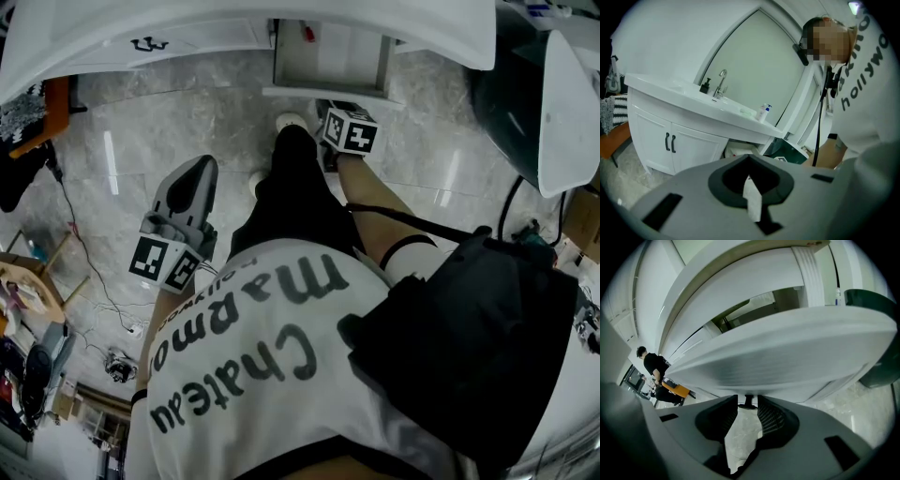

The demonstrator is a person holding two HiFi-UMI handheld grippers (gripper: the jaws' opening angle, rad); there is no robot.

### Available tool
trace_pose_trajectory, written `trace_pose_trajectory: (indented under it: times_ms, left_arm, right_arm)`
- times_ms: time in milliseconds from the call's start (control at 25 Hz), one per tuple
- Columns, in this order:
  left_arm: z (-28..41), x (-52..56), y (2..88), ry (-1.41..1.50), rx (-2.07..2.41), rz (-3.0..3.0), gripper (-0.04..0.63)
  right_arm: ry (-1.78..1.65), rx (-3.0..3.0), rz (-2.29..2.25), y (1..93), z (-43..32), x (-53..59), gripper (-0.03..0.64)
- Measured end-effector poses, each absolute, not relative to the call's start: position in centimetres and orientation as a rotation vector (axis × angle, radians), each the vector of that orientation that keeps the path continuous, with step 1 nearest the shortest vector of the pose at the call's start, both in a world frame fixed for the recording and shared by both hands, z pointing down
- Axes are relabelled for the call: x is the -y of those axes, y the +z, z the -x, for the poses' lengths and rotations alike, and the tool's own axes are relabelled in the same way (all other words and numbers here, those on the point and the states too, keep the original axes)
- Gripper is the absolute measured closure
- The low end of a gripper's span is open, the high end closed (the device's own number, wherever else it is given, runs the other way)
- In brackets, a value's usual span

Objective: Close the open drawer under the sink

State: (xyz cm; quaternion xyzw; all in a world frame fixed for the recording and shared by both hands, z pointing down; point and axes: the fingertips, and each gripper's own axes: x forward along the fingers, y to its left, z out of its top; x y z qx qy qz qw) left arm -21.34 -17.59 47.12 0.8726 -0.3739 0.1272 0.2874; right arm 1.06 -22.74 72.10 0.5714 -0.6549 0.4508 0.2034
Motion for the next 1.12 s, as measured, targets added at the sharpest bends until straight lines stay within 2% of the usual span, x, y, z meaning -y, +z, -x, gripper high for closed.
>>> trace_pose_trajectory:
  times_ms: [1120]
  left_arm:
    - [22.3,20.0,47.5,0.306,1.068,-2.294,0.586]
  right_arm:
    - [1.252,1.799,-1.647,71.9,-1.9,26.7,0.483]
